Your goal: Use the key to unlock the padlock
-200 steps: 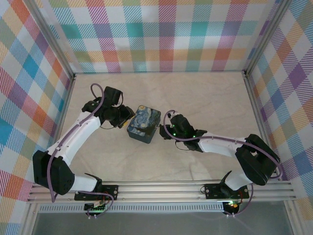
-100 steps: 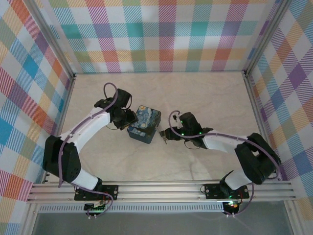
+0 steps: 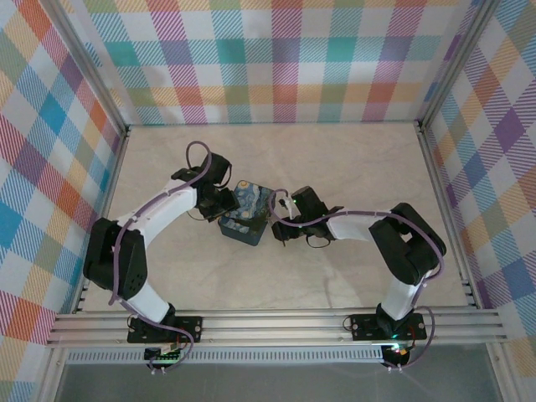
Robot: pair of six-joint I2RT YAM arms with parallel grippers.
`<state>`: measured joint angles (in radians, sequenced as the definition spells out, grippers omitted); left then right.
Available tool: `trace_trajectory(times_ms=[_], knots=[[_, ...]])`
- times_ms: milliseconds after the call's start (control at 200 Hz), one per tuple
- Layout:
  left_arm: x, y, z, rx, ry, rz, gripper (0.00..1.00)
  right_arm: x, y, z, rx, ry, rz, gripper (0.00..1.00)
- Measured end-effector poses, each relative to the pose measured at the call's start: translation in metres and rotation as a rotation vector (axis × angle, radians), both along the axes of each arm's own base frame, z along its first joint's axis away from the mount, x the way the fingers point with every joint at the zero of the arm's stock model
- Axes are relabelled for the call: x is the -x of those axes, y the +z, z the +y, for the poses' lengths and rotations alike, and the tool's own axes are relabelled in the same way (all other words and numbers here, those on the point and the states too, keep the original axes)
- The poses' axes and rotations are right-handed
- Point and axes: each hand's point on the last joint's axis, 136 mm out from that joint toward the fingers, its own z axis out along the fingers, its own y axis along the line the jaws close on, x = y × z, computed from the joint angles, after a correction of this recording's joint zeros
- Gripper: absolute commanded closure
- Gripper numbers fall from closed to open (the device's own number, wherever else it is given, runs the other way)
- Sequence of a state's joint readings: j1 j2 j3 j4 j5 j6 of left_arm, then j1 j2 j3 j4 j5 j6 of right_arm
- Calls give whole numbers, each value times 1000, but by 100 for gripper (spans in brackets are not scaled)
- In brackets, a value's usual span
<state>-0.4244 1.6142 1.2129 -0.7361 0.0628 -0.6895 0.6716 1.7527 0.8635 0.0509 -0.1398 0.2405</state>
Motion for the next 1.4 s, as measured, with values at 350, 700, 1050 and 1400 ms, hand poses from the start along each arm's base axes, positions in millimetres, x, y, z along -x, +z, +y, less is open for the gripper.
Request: trace_trajectory(times_ms=[350, 700, 1050, 1400], knots=[[-9, -6, -5, 9, -8, -12, 48, -5, -4, 1, 22, -19, -20, 44], [-14, -7, -4, 24, 1, -26, 49, -10, -8, -1, 52, -67, -26, 64], [-15, -7, -8, 78, 3, -44, 50, -13, -1, 1, -72, -197, 41, 74], [-15, -6, -14, 128, 15, -67, 50, -22, 9, 9, -291, -383, 106, 75]])
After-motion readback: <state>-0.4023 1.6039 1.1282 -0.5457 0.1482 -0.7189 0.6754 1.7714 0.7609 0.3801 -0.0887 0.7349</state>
